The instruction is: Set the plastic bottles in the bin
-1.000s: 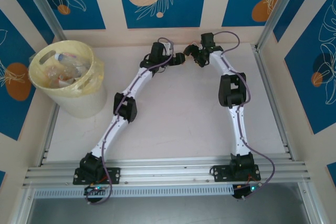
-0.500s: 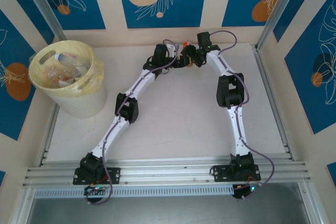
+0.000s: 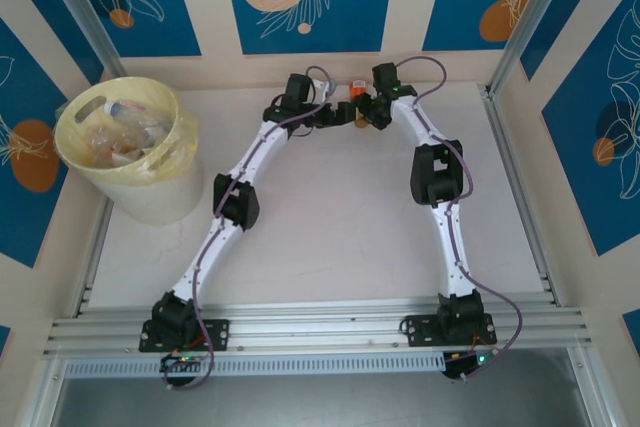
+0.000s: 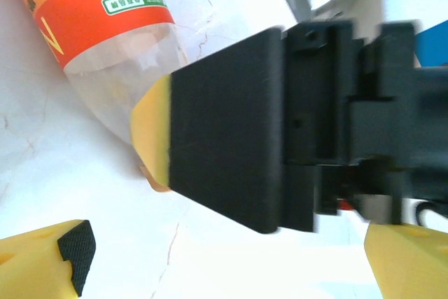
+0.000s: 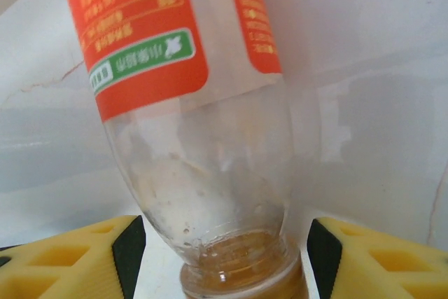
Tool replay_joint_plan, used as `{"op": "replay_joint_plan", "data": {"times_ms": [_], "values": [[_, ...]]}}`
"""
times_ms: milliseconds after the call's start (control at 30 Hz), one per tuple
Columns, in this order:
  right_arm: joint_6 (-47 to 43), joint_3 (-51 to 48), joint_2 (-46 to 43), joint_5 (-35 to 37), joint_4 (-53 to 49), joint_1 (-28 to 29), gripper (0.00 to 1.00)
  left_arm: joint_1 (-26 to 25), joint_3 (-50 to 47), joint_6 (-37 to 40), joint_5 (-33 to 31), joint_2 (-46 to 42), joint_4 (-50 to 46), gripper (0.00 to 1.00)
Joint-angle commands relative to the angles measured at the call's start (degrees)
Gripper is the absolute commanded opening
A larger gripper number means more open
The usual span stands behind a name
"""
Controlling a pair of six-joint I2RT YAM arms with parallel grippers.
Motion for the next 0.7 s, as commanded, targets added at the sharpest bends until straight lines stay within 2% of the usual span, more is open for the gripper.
{"op": "replay_joint_plan", "data": {"times_ms": [0, 167, 433, 533, 667], "values": [[-3.76, 1.58, 2.4, -1.07, -4.99, 0.16, 0.63, 1.73, 4.09, 2.73, 0.57, -4.4, -4.93, 1.0], [-3.88, 4.98, 3.68, -0.17, -9.11, 0.81, 0.54, 2.47, 4.09, 3.23, -1.69, -5.29, -4.73, 1.0], [-4.76, 4.43, 2.29, 0.0, -8.16, 1.3, 0.36, 2.76, 4.09, 2.88, -2.03, -5.19, -5.72, 1.0], [-7.11, -1.28, -3.04, 0.02, -4.3, 2.25, 0.29, 2.72, 4.09, 1.59, -4.05, -5.74, -7.45, 1.0], [-10.42, -20.01, -16.82, -2.83, 9.54, 3.62, 0.26, 2.72, 4.09, -0.11, -5.02, -7.14, -10.47, 1.0]]}}
